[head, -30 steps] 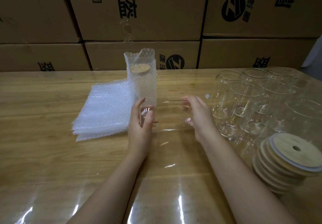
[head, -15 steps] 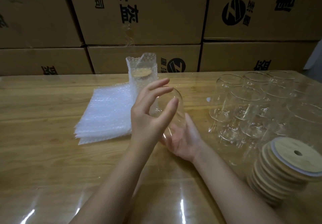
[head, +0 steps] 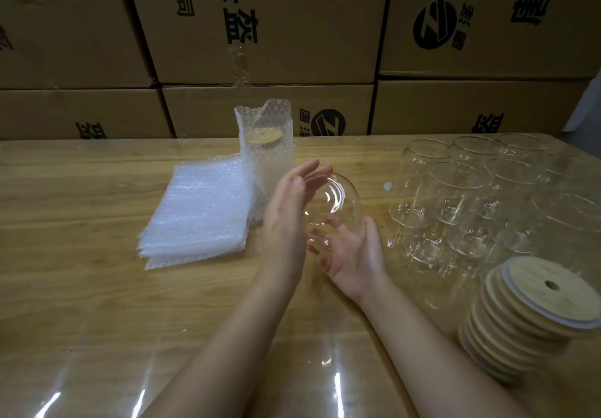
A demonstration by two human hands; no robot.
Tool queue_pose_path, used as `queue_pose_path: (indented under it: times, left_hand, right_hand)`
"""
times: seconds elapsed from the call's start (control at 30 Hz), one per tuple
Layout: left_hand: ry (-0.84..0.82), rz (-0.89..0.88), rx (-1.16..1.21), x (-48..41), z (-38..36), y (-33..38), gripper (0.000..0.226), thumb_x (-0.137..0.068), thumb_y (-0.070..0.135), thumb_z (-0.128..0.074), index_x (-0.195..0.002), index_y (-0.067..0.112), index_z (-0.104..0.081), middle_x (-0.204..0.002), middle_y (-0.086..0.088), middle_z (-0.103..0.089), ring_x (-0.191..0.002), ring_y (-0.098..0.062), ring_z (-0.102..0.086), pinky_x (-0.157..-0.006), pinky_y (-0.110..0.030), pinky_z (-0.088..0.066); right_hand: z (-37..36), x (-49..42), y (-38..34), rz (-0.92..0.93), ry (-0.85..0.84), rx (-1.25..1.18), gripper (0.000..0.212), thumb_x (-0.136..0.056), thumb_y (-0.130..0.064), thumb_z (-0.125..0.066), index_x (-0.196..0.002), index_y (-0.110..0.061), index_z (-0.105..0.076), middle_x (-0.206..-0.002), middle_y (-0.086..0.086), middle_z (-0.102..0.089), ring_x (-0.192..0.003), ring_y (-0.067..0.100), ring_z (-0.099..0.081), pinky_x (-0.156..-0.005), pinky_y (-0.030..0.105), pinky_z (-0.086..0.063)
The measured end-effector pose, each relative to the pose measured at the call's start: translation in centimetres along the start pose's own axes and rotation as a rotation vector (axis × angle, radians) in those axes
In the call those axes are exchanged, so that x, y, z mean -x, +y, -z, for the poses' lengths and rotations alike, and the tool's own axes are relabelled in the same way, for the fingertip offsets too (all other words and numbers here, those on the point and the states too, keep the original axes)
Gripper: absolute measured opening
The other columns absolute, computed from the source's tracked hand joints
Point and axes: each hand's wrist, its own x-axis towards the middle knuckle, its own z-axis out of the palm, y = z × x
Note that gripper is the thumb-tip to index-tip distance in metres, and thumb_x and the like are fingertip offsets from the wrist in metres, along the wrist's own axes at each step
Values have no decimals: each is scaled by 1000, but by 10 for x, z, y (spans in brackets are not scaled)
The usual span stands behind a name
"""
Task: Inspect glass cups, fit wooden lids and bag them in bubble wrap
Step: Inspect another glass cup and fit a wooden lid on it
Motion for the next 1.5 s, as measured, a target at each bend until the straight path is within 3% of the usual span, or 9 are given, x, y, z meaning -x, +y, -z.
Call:
queue_pose_path:
  times: [0.27, 0.6, 0.77, 0.87, 0.97, 1.1, 1.23, 1.37, 1.5]
  left_hand:
    - [-182, -105, 8, 7, -1, -7, 52, -74, 29, -66, -124, 21, -52, -126, -1, -61, -120, -13, -56, -94, -24, -46]
    - [-11, 272, 236, -21, 16, -1, 17, -87, 24, -62, -103, 22, -67, -98, 6, -73, -95, -4, -67, -76, -17, -53]
    - [145, 459, 70, -28, 26, -2, 21, -92, 26, -51, -87, 23, -72, -89, 8, -74, -100, -20, -68, -84, -39, -51]
    - [-23, 632, -115, -29, 40, -1, 37, -95, 40, -37, -99, 19, -68, -98, 1, -74, -94, -33, -71, -82, -50, -54]
    - [-258, 818, -91, -30, 56, 2, 45, -87, 49, -47, -116, 21, -64, -115, -9, -70, -86, -41, -70, -58, -38, -58]
    - [-443, 1009, -25, -21, 55, -7, 59, -72, 43, -58, -128, 25, -52, -112, -19, -62, -91, -48, -66, -62, -41, -59]
    - [-486, 1036, 41, -12, 45, -21, 48, -74, 38, -61, -117, 18, -56, -103, -21, -60, -87, -38, -64, -68, -44, -59]
    - [-457, 906, -64, -4, 29, -26, 29, -69, 34, -77, -90, 17, -68, -77, -6, -68, -58, -17, -65, -52, -26, -55]
    - [-239, 610, -180, -4, 29, -38, 37, -81, 25, -74, -115, 19, -61, -101, 1, -72, -77, -10, -69, -63, -24, -53]
  right_hand:
    - [1, -2, -1, 75, 15, -65, 56, -86, -58, -40, -84, -15, -76, -87, 10, -72, -64, 22, -66, -47, 23, -42]
    - [-3, -2, 5, 219, 226, 47, 50, -95, -52, -32, -103, -12, -61, -85, 15, -69, -72, 34, -69, -43, 24, -46]
    - [-6, -3, 4, 402, 330, 138, 39, -100, -44, -31, -101, -17, -59, -86, 7, -67, -63, 25, -68, -45, 24, -49]
    - [-5, -5, 4, 508, 398, 152, 31, -100, -42, -37, -102, -20, -59, -93, 6, -67, -69, 24, -68, -49, 28, -54]
    - [-3, -6, 4, 509, 445, 86, 28, -99, -42, -44, -103, -20, -62, -103, 10, -67, -79, 24, -69, -56, 32, -58]
    - [-1, -8, 2, 439, 500, -49, 34, -97, -42, -49, -118, -17, -56, -119, 10, -63, -96, 24, -67, -77, 35, -58]
    - [1, -8, -10, 426, 501, -105, 36, -95, -40, -54, -126, -22, -50, -128, 5, -55, -103, 21, -64, -78, 32, -54]
    - [-6, -10, -13, 422, 401, 148, 24, -94, -40, -54, -118, -38, -51, -131, -1, -55, -104, 18, -65, -94, 43, -52]
    - [-13, -9, -3, 435, 270, 392, 37, -94, -52, -45, -130, -47, -38, -135, 2, -56, -106, 11, -66, -89, 33, -52]
